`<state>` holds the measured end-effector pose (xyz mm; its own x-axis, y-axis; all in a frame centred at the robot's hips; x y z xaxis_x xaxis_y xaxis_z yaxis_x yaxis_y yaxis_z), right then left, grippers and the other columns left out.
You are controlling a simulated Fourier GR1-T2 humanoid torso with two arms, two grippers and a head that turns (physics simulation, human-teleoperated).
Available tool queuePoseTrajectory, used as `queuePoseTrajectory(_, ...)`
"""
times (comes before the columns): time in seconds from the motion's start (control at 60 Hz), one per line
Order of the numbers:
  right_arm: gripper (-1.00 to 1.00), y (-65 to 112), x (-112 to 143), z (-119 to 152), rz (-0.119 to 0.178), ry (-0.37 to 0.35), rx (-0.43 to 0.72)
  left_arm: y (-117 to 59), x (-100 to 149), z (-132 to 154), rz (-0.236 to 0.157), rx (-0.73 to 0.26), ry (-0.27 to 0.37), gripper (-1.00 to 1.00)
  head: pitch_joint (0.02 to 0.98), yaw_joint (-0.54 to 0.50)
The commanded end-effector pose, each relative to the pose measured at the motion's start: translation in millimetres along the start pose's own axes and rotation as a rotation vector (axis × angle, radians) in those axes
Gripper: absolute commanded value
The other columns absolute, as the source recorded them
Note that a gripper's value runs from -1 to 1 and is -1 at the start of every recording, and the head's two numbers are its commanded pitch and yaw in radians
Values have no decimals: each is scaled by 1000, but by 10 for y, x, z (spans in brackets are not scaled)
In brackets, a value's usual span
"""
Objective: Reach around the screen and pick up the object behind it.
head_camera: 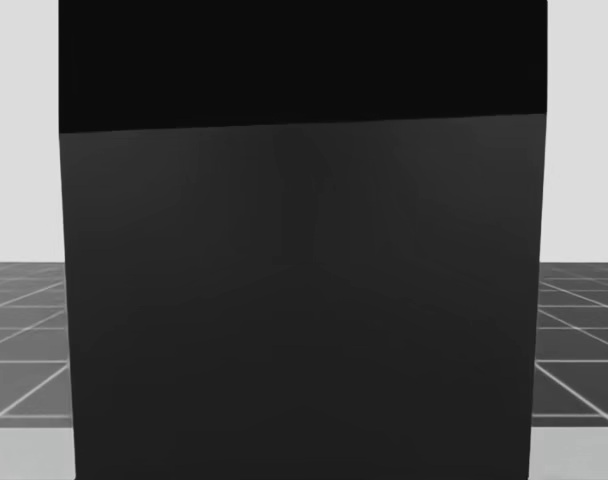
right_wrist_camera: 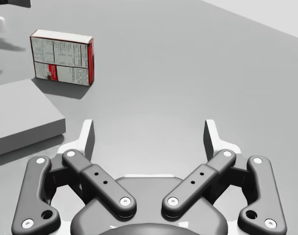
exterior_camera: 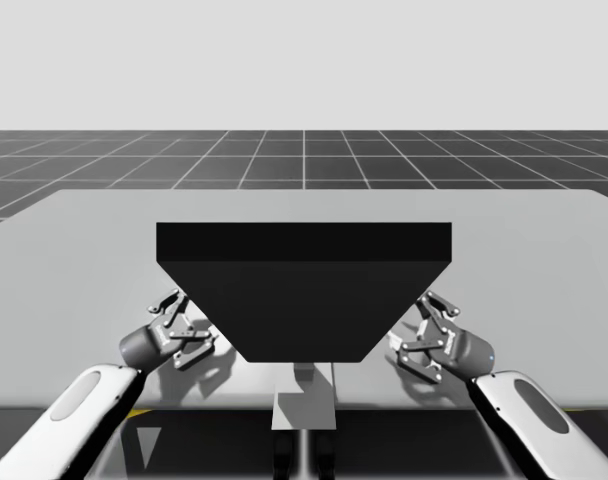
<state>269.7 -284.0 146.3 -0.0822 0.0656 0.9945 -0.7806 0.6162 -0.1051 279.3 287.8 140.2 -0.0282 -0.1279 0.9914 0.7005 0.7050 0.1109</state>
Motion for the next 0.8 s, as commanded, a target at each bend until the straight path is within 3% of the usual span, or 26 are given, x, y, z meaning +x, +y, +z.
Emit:
queuePoseTrajectory(0.017, -1000, 31, -49, -14, 11, 4, 18, -133, -99, -230, 10, -46, 24, -1000, 98, -1)
queuePoseTrajectory(0.4, -1000, 43, -77, -38, 25, 11, 29, -458, -235, -718, 23, -114, 77, -1000, 109, -1)
queuePoseTrajectory(0.8, -1000, 55, -112, -52, 32, 20, 34, -435, -260, -1120, 21, -116, 91, -1000, 125, -4)
